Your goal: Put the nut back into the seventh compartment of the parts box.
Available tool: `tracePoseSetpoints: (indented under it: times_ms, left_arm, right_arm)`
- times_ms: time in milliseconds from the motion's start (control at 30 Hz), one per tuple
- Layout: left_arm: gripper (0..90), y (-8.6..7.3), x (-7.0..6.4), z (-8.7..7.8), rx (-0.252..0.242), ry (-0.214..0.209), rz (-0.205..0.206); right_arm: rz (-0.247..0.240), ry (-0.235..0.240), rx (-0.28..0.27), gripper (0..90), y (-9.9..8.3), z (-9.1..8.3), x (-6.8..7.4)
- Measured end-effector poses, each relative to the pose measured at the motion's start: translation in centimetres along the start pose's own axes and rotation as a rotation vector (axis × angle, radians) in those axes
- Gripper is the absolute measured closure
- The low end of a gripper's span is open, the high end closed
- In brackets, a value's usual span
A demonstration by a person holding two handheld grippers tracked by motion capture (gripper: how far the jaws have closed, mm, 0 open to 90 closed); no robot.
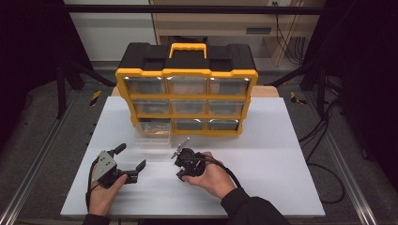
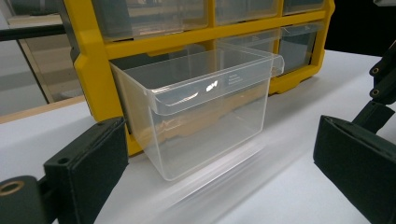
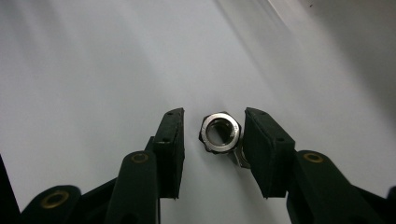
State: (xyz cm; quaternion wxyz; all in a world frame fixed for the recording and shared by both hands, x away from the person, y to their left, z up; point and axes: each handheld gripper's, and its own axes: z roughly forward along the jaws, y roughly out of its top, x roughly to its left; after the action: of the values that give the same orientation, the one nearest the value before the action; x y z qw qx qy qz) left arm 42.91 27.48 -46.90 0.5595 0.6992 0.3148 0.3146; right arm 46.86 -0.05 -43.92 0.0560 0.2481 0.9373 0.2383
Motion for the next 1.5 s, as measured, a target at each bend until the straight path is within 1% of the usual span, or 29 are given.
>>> tracePoseSetpoints:
  times_ms: [133,200,233,267,300,367,400,433,500,567,633,733,767,833,867,1000,1033,1067,1133,1200,1267,1367,1400,1433,1467,1500]
  left_arm:
    - [2.9,0.0,0.1,-0.1,0.0,0.007,-0.002]
    - [2.9,0.0,0.1,-0.1,0.0,0.007,-0.002]
    - [3.0,0.0,0.1,-0.1,-0.001,0.007,-0.001]
    - [2.9,0.0,0.1,-0.1,-0.002,0.006,-0.002]
    - [2.9,0.0,0.1,-0.1,-0.004,0.006,-0.002]
    - [2.9,0.0,0.2,-0.1,-0.004,0.007,-0.004]
    - [2.9,0.0,0.2,-0.1,-0.005,0.007,-0.006]
    - [2.9,0.0,0.2,-0.1,-0.007,0.007,-0.007]
    - [2.9,0.0,0.3,-0.2,-0.007,0.009,-0.008]
    - [2.9,0.0,0.3,-0.2,-0.008,0.01,-0.009]
    - [2.9,0.0,0.3,-0.2,-0.01,0.01,-0.009]
    - [2.9,0.0,0.3,-0.2,-0.014,0.01,-0.013]
    - [2.9,0.0,0.3,-0.2,-0.014,0.01,-0.013]
    - [2.9,0.0,0.4,-0.2,-0.015,0.008,-0.016]
    - [2.9,0.0,0.3,-0.2,-0.016,0.007,-0.017]
    - [2.9,0.1,0.3,-0.2,-0.021,0.006,-0.015]
    - [2.9,0.0,0.3,-0.2,-0.02,0.006,-0.015]
    - [2.9,0.0,0.3,-0.2,-0.017,0.006,-0.015]
    - [2.9,0.0,0.3,-0.2,-0.019,0.009,-0.016]
    - [2.9,0.0,0.4,-0.3,-0.022,0.009,-0.016]
    - [2.9,0.0,0.4,-0.2,-0.022,0.009,-0.017]
    - [2.9,0.0,0.4,-0.2,-0.026,0.008,-0.019]
    - [2.9,0.0,0.4,-0.2,-0.024,0.007,-0.019]
    - [2.9,0.0,0.4,-0.2,-0.024,0.006,-0.019]
    - [2.9,0.0,0.3,-0.3,-0.026,0.006,-0.02]
    - [2.9,0.0,0.4,-0.3,-0.028,0.006,-0.021]
  right_arm:
    - [0.005,-0.013,0.021,61.9,0.3,0.3,0.1]
    - [0.018,-0.016,0.035,63.3,0.4,0.4,0.1]
    - [0.013,-0.019,0.04,64.2,0.4,0.4,0.0]
    - [0.02,-0.022,0.047,65.5,0.5,0.5,0.1]
    - [0.008,-0.024,0.041,67.4,0.5,0.5,-0.1]
    - [0.009,-0.018,0.04,69.4,0.6,0.6,0.0]
    - [0.014,-0.02,0.044,69.7,0.7,0.6,0.1]
    - [0.003,-0.02,0.042,69.7,0.8,0.7,0.1]
    - [0.005,-0.016,0.046,69.8,0.8,0.7,0.2]
    - [-0.01,-0.015,0.042,69.9,0.8,0.7,0.1]
    - [-0.005,-0.015,0.038,69.9,0.7,0.6,0.1]
    - [-0.009,-0.018,0.008,69.8,0.4,0.3,-0.2]
    - [0.008,-0.017,-0.006,69.9,0.3,0.1,-0.3]
    - [0.013,-0.024,-0.027,69.9,0.0,-0.4,-0.6]
    - [0.033,-0.021,-0.046,69.8,-0.1,-0.6,-0.7]
    - [0.048,-0.026,-0.093,69.9,-0.9,-1.4,-1.5]
    - [0.062,-0.031,-0.11,69.9,-1.0,-1.5,-1.6]
    - [0.059,-0.024,-0.119,69.9,-1.1,-1.7,-1.7]
    - [0.067,-0.03,-0.136,69.8,-1.3,-1.9,-1.9]
    - [0.072,-0.033,-0.15,69.9,-1.4,-2.2,-2.0]
    - [0.065,-0.041,-0.179,69.9,-1.5,-2.4,-2.2]
    - [0.08,-0.048,-0.211,69.9,-1.4,-2.9,-2.5]
    - [0.075,-0.047,-0.216,69.8,-1.4,-3.0,-2.6]
    - [0.086,-0.043,-0.224,69.9,-1.4,-3.0,-2.6]
    - [0.086,-0.052,-0.224,69.9,-1.3,-3.1,-2.6]
    - [0.092,-0.051,-0.233,69.9,-1.3,-3.2,-2.7]
